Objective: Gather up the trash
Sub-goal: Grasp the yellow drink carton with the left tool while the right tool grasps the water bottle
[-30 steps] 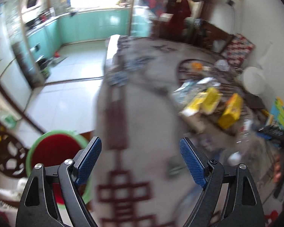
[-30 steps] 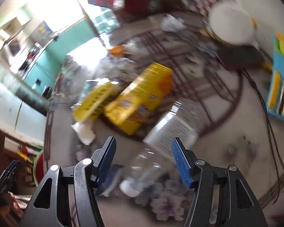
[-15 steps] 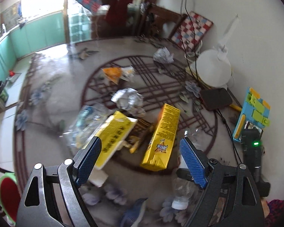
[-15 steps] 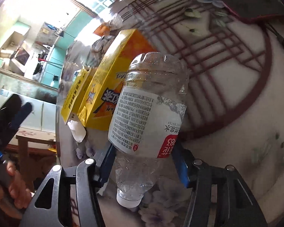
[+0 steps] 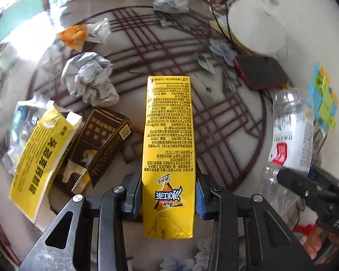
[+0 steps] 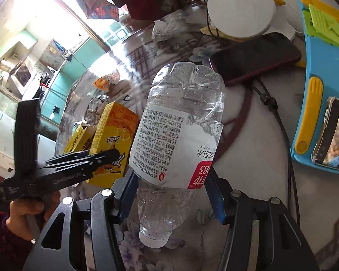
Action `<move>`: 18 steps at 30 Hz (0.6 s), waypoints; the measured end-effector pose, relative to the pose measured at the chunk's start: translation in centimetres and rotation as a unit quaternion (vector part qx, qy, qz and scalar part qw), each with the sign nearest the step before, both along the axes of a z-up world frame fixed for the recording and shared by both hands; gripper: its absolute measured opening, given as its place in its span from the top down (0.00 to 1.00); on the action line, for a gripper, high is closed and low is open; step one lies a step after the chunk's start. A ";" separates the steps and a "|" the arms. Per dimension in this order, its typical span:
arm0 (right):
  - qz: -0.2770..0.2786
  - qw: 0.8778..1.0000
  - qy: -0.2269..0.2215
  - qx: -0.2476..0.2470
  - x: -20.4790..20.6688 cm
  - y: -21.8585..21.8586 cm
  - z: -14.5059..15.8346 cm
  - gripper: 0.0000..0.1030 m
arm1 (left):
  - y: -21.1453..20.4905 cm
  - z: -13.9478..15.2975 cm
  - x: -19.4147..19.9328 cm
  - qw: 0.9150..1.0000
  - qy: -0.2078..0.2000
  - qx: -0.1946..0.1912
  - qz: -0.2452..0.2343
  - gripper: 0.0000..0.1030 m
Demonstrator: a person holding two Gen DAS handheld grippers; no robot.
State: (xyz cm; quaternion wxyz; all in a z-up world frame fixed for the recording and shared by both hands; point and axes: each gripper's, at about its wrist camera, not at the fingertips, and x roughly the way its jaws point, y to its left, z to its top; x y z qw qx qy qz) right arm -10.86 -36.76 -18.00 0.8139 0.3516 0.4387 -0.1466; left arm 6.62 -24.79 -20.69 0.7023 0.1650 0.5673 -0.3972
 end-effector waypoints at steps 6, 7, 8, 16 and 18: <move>0.029 0.999 -0.016 -0.021 0.2 0.8 0.9 0.46 | 4.0 4.5 -0.5 0.997 -0.049 -0.052 0.042 0.66; 0.036 0.999 -0.020 -0.026 0.7 1.3 1.3 0.46 | 5.1 5.7 -0.8 0.995 -0.064 -0.061 0.050 0.66; 0.043 0.998 -0.023 -0.029 1.1 1.6 1.5 0.46 | 6.1 6.4 -0.9 0.993 -0.076 -0.065 0.055 0.66; 0.109 0.991 -0.053 -0.054 4.5 6.6 4.3 0.46 | 14.5 9.8 -1.3 0.978 -0.134 -0.070 0.148 0.66; 0.123 0.989 -0.060 -0.063 5.2 7.9 5.1 0.46 | 16.5 9.7 -0.9 0.975 -0.123 -0.071 0.173 0.66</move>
